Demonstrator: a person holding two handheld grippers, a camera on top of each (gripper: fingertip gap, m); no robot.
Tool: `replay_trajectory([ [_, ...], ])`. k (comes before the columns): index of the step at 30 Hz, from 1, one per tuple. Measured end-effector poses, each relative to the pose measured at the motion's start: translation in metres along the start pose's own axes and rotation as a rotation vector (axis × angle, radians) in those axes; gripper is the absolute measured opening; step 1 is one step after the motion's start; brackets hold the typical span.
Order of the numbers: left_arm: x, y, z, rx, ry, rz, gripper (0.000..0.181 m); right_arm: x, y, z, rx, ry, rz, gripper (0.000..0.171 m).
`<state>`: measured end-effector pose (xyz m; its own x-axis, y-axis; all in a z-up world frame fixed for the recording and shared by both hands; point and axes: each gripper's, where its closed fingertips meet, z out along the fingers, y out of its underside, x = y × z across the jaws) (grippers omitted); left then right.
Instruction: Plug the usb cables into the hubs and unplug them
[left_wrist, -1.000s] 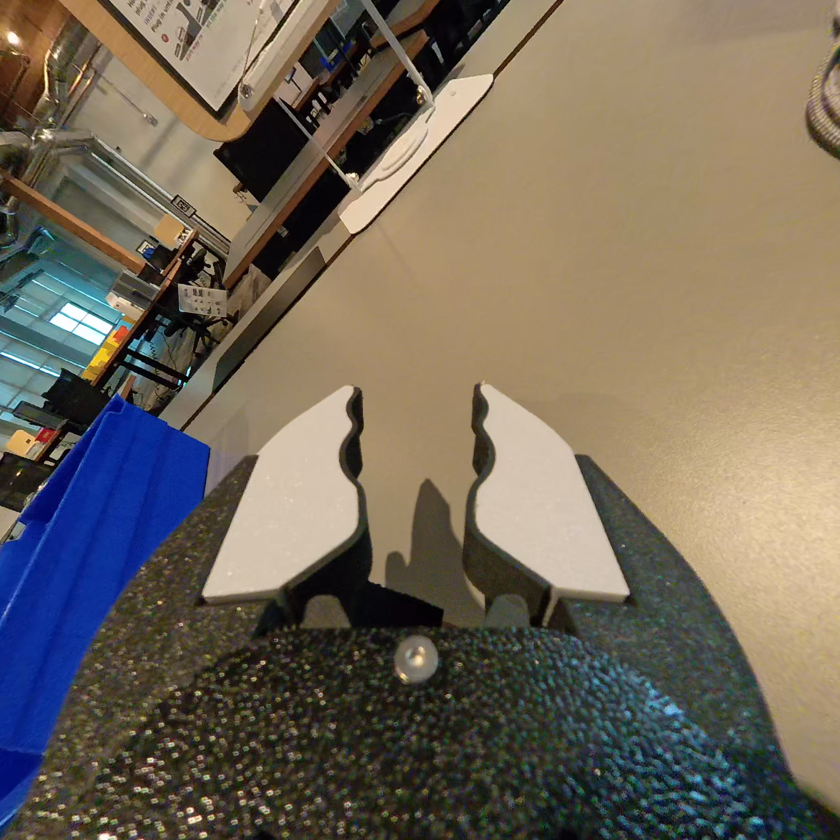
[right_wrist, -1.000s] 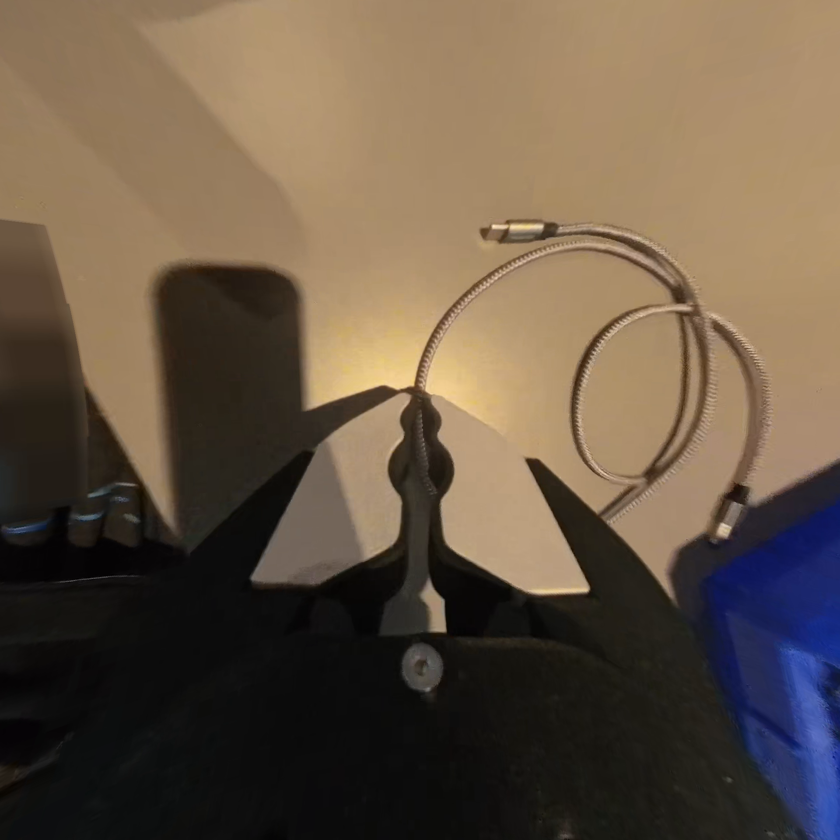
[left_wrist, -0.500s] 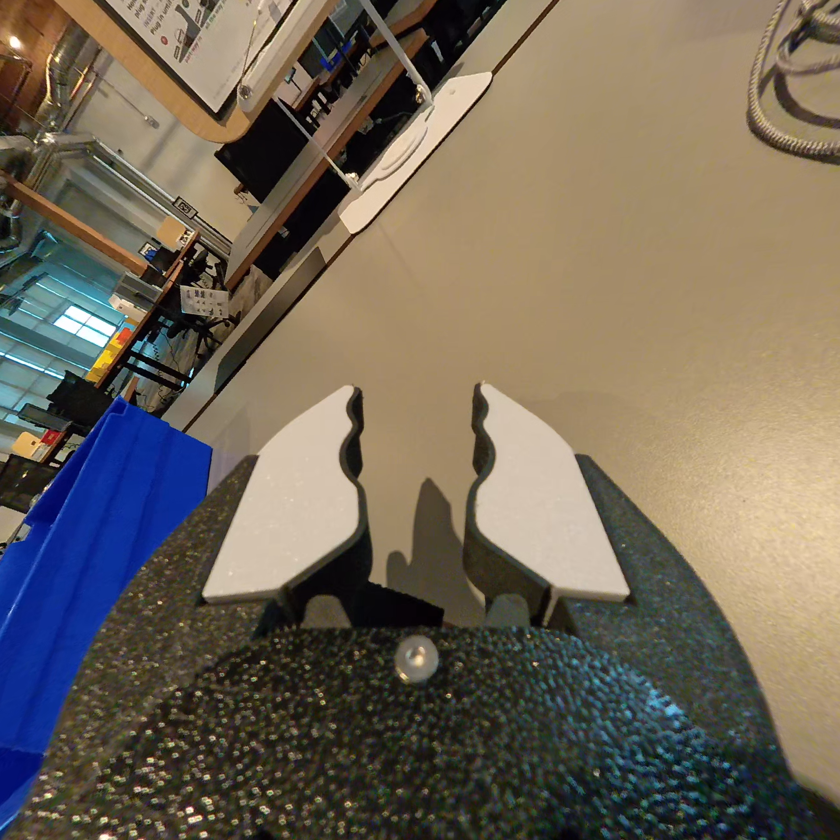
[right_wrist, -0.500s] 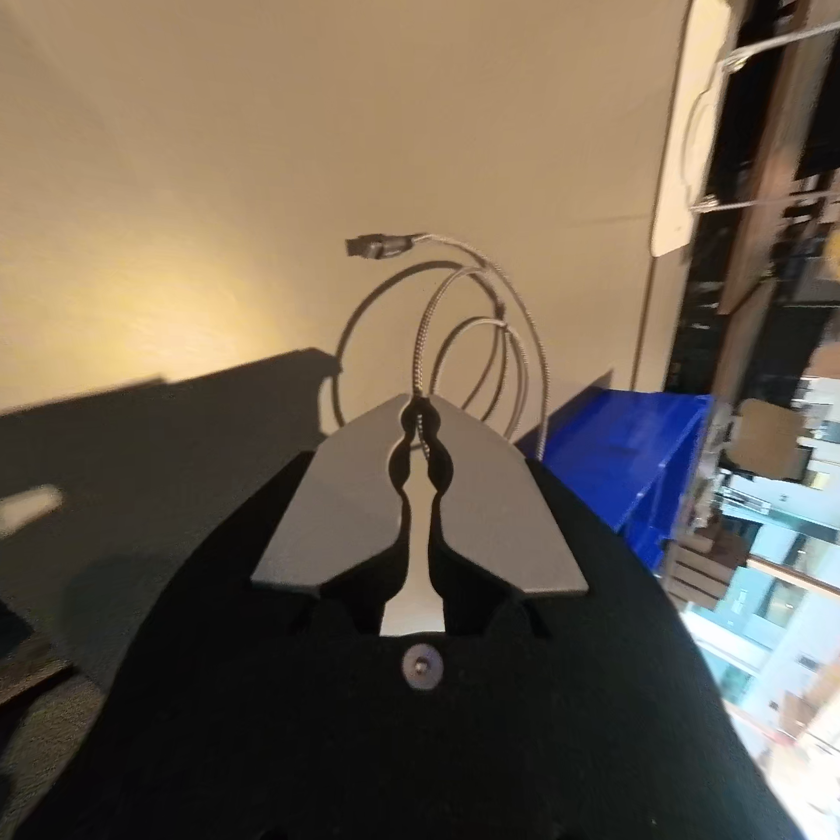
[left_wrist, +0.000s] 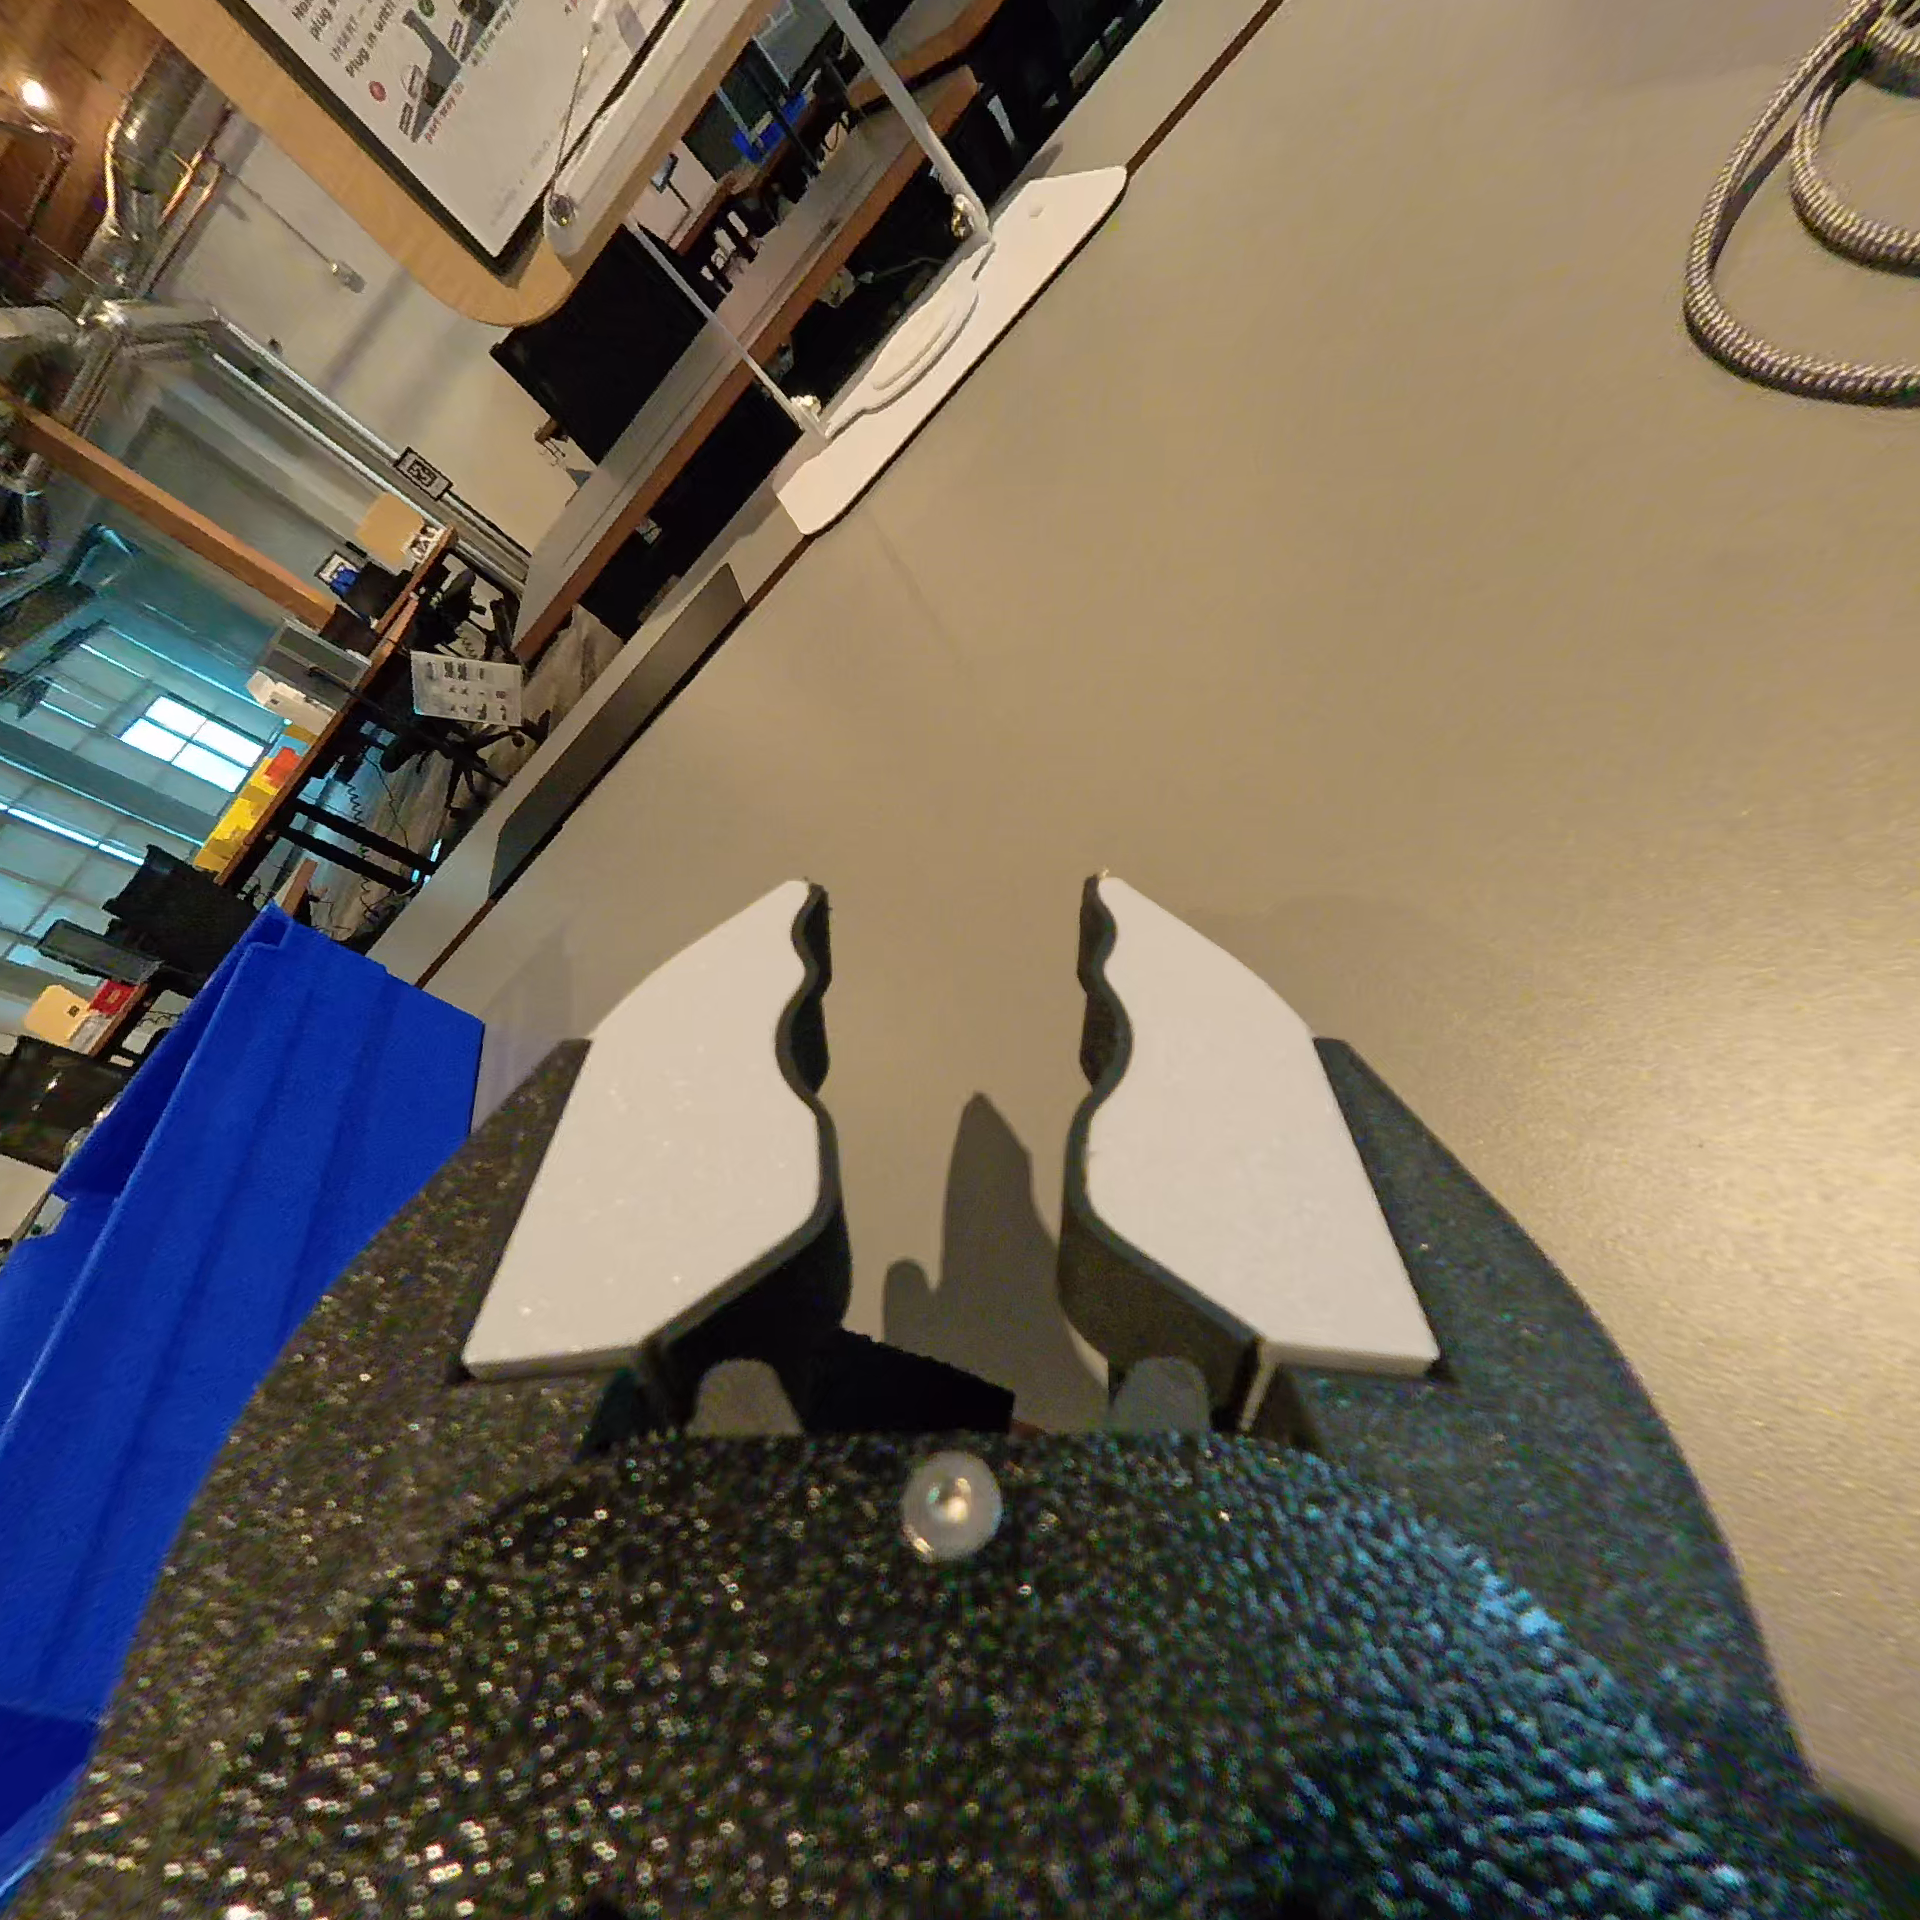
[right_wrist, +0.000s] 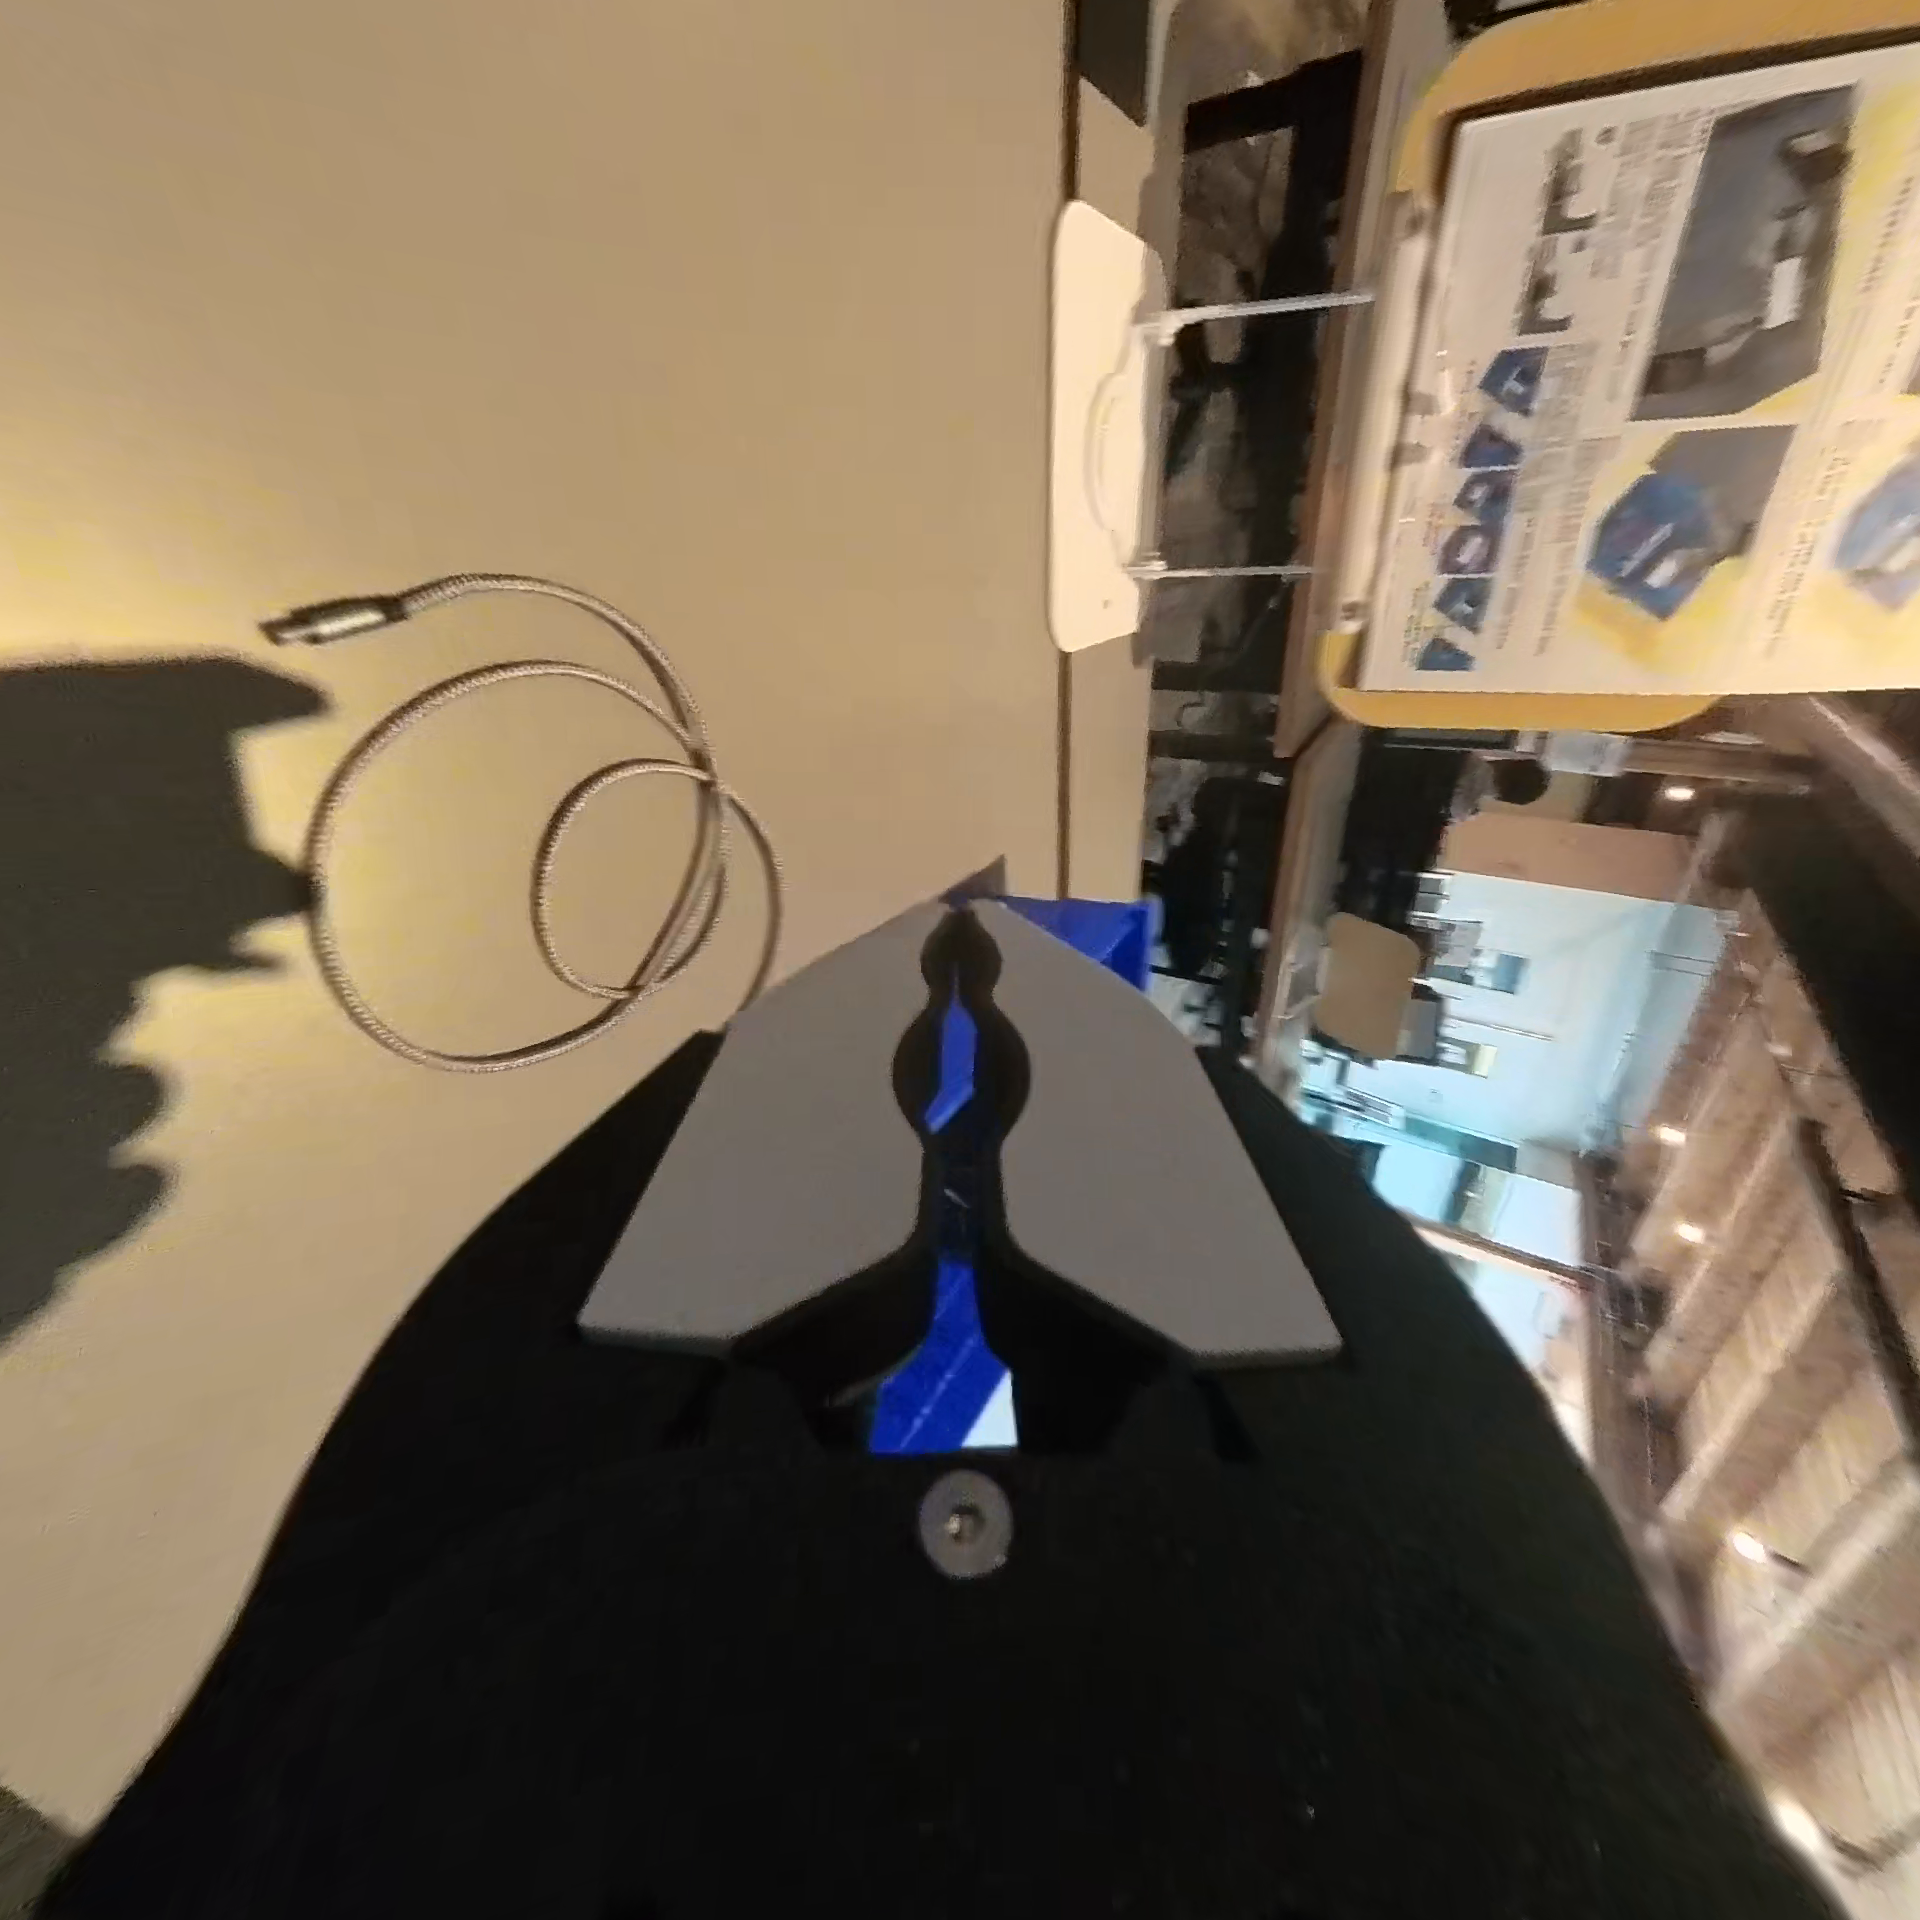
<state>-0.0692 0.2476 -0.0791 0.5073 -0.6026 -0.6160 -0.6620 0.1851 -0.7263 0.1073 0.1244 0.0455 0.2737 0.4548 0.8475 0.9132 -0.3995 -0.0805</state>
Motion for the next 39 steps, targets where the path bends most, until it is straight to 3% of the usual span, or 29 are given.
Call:
replay_trajectory([
  [6,0.001,0.000,0.000,0.000,0.004,0.005,0.046,-0.027,0.019,0.039,0.045,-0.208,0.289,0.000],
  [11,0.000,0.000,-0.001,-0.001,-0.001,0.005,0.046,-0.076,0.030,0.089,-0.005,-0.570,0.481,0.016],
  [15,0.000,0.001,0.000,-0.005,0.000,0.000,0.046,-0.106,0.033,0.107,-0.089,-0.722,0.511,0.029],
  [21,0.003,0.002,0.001,-0.016,0.009,0.016,0.046,-0.085,0.038,0.132,-0.071,-0.623,0.576,0.038],
  [28,0.002,0.001,0.000,-0.003,0.007,0.008,0.046,-0.088,0.055,0.160,-0.182,-0.668,0.209,0.051],
  [35,0.003,0.001,0.000,-0.008,0.017,0.014,0.046,-0.094,0.056,0.168,-0.182,-0.865,0.168,0.044],
  [39,0.004,0.001,0.000,-0.006,0.022,0.015,0.046,-0.101,0.054,0.163,-0.210,-1.011,0.254,0.012],
])
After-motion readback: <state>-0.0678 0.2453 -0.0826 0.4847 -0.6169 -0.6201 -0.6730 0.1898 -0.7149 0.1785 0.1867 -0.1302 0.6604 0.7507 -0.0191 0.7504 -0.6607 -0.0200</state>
